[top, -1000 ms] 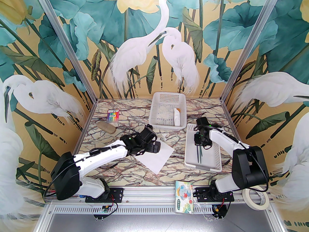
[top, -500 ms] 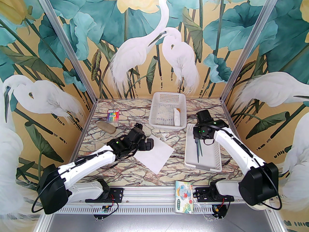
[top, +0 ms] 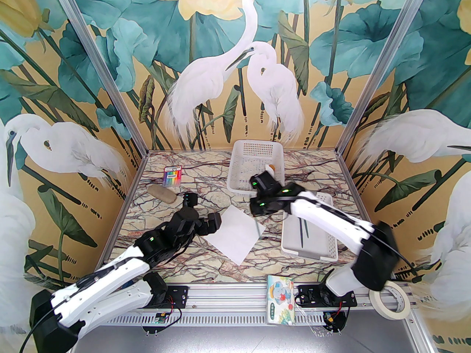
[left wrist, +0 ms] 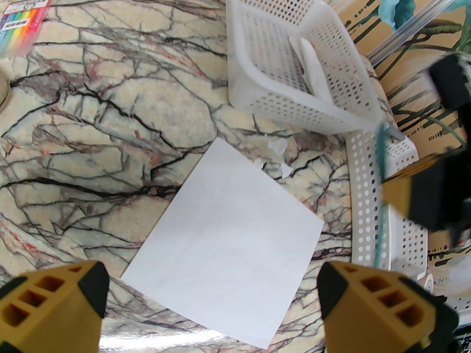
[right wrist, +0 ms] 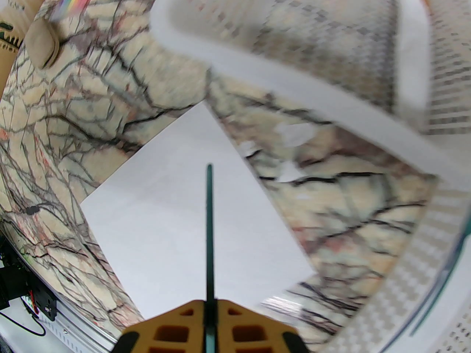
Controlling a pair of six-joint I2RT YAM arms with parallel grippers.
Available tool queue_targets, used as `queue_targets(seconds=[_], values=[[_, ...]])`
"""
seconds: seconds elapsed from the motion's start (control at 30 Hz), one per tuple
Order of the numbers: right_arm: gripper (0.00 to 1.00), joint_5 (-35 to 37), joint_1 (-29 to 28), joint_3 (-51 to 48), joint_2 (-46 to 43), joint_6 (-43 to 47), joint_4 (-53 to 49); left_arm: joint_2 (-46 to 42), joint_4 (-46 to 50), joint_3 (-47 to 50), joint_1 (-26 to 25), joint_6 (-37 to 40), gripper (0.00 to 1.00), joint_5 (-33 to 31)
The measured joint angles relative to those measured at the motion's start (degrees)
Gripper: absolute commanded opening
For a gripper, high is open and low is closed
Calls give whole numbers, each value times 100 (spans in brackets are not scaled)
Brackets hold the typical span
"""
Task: Place the utensils on the paper napkin and roll it up
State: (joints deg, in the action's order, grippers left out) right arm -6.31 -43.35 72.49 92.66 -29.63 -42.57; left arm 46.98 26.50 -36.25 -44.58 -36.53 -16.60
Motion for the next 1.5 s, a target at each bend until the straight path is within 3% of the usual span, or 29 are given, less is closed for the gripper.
queue_targets(seconds=[0.5, 1.5], values=[[12, -428, -278, 0, 1386, -623, 1051, -46, 70, 164, 0, -125, 99, -63], [14, -503, -278, 227, 1987, -839, 1340, 149, 20, 164, 0, -122, 99, 44]])
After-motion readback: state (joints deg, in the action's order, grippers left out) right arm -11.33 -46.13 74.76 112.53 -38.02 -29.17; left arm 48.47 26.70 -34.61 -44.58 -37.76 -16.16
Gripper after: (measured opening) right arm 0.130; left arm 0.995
